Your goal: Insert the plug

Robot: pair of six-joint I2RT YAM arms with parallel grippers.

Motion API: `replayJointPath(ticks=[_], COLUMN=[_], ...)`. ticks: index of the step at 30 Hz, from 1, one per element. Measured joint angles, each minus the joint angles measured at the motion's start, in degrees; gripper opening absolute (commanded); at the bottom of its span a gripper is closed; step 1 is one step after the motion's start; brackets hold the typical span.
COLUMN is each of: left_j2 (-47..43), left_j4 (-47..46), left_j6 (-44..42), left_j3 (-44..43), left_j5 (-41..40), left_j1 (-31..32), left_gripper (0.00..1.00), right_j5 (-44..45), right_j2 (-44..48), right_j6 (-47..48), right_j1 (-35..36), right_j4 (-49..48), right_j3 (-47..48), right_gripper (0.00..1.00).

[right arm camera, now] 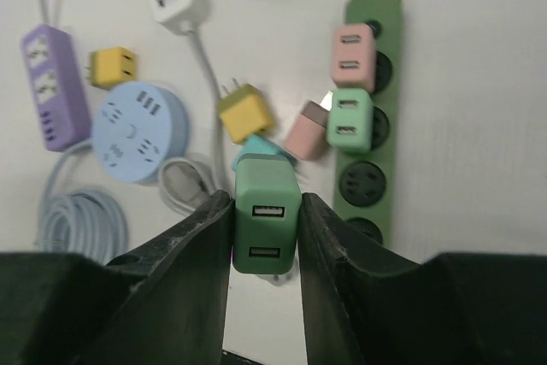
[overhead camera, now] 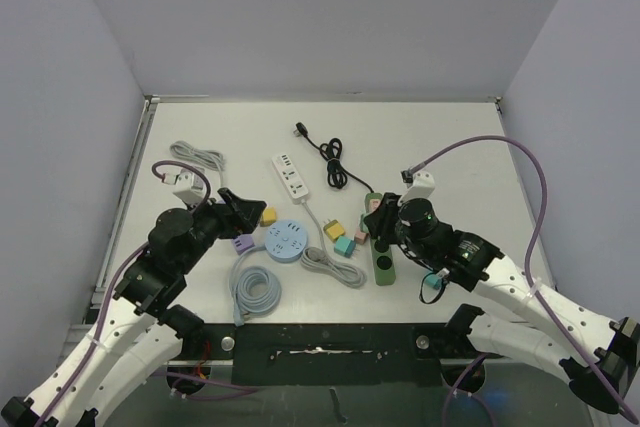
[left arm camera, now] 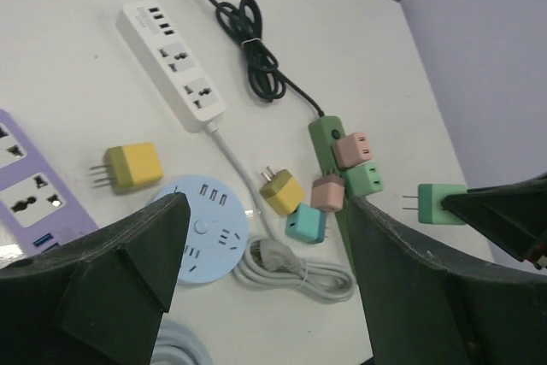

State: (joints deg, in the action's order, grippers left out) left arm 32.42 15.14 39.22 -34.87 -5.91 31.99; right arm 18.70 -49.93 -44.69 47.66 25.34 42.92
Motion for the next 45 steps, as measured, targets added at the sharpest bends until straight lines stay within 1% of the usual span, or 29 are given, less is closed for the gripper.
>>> replayJointPath(ticks=[4, 9, 14, 21, 27, 45], left_j2=[0.24, 0.92, 1.42, 1.44, 1.51, 1.09], left_j4=[2.60, 3.15, 3.15, 3.10, 3.10, 3.32], left_j6=[-1.51, -2.36, -2.40, -2.40, -2.40, -2.36], left_j3=[0.00, 0.00, 0.00, 0.02, 0.13, 0.13], left_j5=[-1.62, -1.86, -1.84, -1.81, -1.77, -1.77], left_j1=[-0.11, -0.11, -0.11, -0.13, -0.11, -0.17], left_gripper=[0.73, 0.73, 0.73, 0.73, 0.73, 0.73], right_j5=[3.45, 6.12, 7.15, 7.08, 4.96, 0.28], right_j2=[0.31, -1.11, -5.27, -7.13, -8.17, -13.38], right_j6=[-1.46, -1.57, 2.19, 6.34, 8.41, 10.40], right_j1=[0.07, 0.44, 0.48, 0.22, -2.03, -5.44], right_j4=[9.16, 12.74, 9.68, 5.29, 0.92, -1.27], right_j3=[-0.02, -0.31, -2.38, -4.85, -6.73, -6.36], right_gripper=[0.00, 0.00, 0.00, 0.00, 0.00, 0.00])
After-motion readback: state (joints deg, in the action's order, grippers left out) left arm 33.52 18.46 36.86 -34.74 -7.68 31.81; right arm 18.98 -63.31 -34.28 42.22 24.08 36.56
